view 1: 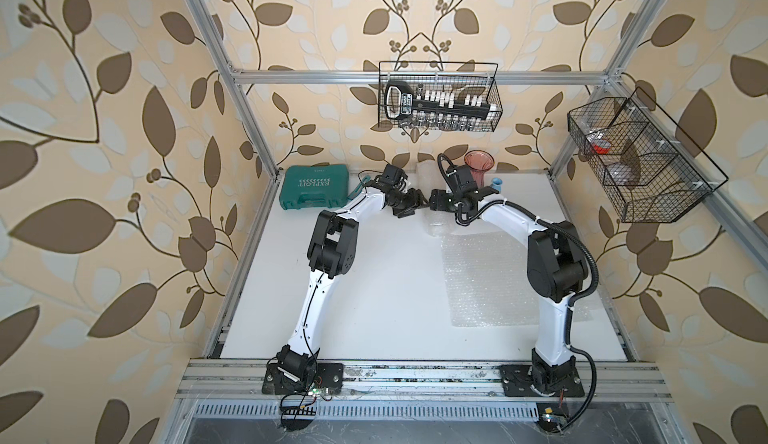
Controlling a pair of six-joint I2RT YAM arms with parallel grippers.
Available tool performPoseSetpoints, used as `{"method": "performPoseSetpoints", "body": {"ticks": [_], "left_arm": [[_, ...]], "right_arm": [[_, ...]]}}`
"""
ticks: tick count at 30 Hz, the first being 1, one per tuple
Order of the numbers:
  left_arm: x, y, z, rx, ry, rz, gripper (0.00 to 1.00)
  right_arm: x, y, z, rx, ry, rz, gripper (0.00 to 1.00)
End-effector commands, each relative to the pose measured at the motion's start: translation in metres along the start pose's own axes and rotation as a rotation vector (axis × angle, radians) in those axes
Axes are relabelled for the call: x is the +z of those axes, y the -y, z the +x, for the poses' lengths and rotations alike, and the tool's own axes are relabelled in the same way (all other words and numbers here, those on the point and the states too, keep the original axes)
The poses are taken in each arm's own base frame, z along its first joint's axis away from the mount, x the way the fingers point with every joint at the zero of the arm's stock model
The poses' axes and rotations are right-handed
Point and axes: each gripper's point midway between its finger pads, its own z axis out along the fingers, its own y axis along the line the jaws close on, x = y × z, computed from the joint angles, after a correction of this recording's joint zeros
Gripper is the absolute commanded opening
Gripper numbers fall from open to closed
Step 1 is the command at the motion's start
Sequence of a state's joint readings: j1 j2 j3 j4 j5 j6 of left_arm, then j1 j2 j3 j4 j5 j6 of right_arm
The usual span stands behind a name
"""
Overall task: Unwrap the vase from the bubble wrap
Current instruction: Move the bubble wrap to the center of the board.
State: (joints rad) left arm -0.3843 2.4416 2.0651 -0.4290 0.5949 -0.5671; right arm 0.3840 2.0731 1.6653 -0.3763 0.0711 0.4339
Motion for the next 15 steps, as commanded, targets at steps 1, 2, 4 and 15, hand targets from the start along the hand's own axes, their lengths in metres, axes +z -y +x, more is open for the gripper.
{"method": "performPoseSetpoints", "body": {"ticks": [1, 2, 4, 15], "left_arm": [[-0.023, 0.020, -0.005, 0.039, 0.012, 0.034, 0.71], [-0.019, 0.010, 0.004, 0.022, -0.009, 0.018, 0.71], [-0.023, 0.011, 0.004, 0.023, -0.007, 0.020, 0.72], [-0.064, 0.008, 0.008, 0.029, 0.033, -0.037, 0.77]], "right_arm": [[0.008, 0.007, 0.006, -0.006, -0.033, 0.071, 0.79], [0.011, 0.008, 0.007, -0.001, -0.041, 0.078, 0.79], [0.017, 0.006, 0.011, 0.000, -0.061, 0.072, 0.79], [0.038, 0.004, 0.023, 0.023, -0.115, 0.065, 0.78]]}}
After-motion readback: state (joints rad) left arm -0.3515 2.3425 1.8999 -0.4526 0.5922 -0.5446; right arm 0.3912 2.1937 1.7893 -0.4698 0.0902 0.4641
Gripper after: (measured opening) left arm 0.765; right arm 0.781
